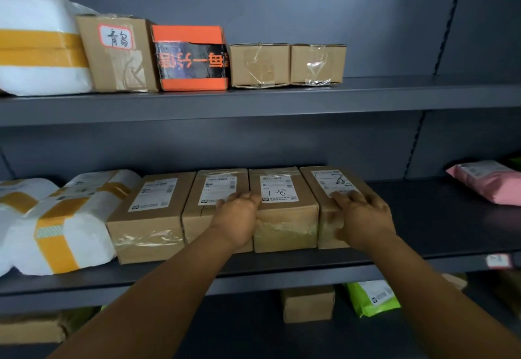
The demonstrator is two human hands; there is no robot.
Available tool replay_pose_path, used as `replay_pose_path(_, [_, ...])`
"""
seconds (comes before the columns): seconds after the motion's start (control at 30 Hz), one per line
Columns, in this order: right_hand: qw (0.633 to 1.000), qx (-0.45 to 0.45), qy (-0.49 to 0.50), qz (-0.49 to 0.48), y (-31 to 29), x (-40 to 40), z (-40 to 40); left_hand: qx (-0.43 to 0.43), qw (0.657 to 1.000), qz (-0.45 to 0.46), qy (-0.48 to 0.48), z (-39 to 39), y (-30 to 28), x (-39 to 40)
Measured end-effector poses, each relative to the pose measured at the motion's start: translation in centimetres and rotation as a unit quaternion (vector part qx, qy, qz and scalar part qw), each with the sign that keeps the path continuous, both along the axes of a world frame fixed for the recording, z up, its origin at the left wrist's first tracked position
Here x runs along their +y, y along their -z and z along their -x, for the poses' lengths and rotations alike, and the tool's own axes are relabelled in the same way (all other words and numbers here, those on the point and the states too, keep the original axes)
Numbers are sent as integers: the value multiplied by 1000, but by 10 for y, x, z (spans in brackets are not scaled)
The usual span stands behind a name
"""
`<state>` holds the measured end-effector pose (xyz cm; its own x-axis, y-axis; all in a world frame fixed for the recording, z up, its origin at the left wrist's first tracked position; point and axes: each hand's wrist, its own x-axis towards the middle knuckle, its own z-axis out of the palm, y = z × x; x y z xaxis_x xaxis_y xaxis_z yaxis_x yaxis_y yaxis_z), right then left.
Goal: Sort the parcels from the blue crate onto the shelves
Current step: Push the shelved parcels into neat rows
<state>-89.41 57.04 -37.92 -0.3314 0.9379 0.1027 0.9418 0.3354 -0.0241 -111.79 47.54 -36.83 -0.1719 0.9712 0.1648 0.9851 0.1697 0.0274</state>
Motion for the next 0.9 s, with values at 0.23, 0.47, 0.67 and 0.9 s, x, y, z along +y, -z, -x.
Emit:
replay_pose_path(0.23, [1000, 23, 4, 12, 1, -20, 17, 7, 999, 5, 37, 12, -1, -21])
replay_pose_path(0.47, [986, 79, -143, -16, 3, -89, 117, 27, 999, -34, -12, 72, 10, -82])
replay_pose_path(0.67, [954, 92, -284, -22, -1, -163, 231, 44, 992, -36, -111, 154, 9, -158])
replay_pose_path(0.9, [923, 85, -374, -7, 3, -227, 345, 33, 970, -28, -241, 262, 15, -247])
